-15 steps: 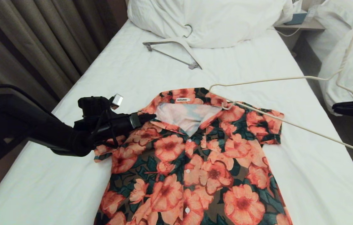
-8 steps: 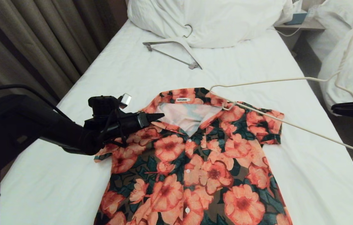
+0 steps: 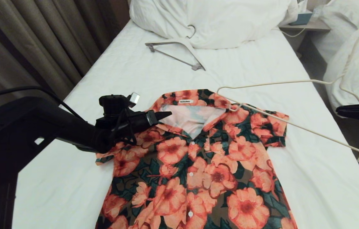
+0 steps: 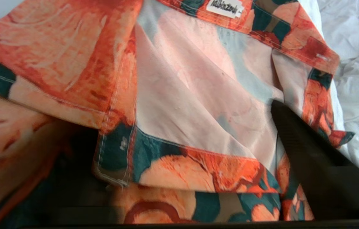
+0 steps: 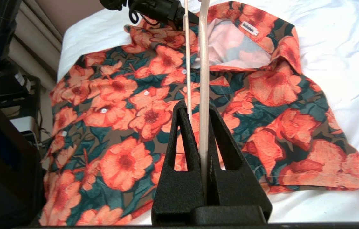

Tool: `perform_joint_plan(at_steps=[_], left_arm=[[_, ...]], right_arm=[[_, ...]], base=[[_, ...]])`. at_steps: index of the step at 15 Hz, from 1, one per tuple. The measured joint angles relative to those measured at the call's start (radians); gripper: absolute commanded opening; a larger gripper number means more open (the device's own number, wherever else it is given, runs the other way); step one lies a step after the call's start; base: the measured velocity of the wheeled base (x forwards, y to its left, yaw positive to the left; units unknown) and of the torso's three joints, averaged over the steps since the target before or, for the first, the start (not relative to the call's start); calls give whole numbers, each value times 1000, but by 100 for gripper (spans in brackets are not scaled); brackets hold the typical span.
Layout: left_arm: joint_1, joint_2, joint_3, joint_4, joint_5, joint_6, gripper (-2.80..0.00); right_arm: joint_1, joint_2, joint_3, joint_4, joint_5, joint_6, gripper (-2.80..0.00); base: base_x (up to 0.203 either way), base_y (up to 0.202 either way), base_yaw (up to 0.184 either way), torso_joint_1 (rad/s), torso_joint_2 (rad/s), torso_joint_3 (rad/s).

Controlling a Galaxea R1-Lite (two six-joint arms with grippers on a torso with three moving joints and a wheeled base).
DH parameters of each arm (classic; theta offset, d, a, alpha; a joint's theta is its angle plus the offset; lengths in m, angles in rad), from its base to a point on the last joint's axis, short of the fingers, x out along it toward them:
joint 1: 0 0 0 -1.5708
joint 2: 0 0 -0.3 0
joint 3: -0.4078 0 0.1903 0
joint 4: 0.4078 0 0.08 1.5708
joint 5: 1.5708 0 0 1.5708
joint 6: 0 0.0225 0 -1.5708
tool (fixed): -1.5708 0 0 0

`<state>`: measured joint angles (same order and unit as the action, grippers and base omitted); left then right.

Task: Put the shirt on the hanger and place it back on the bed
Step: Lift the shirt and hanger

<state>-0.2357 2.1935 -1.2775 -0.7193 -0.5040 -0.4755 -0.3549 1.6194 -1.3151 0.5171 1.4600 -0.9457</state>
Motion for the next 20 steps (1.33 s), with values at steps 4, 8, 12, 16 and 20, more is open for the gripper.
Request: perform_joint_plan(at_steps=[4, 8, 12, 16, 20], left_arm=[[-2, 12, -12, 0, -1, 0, -280], [-17, 5, -25, 31, 17, 1, -280], [-35, -46, -53, 106, 20, 1, -280], [-75, -181, -59, 242, 28, 1, -280], [-174, -335, -106, 477, 73, 7, -280]], right_arm=[[0, 5, 0, -6, 1, 1, -280], [1, 12, 7, -5, 1, 0, -280], [7, 24, 10, -5, 0, 1, -280], [6, 66, 6, -14, -40, 8, -280], [15, 84, 6, -20, -41, 8, -280]], base=[[0, 0, 0, 0, 0, 0], [0, 0, 0, 0, 0, 0], [0, 0, 0, 0, 0, 0], [0, 0, 0, 0, 0, 0], [0, 0, 0, 0, 0, 0]])
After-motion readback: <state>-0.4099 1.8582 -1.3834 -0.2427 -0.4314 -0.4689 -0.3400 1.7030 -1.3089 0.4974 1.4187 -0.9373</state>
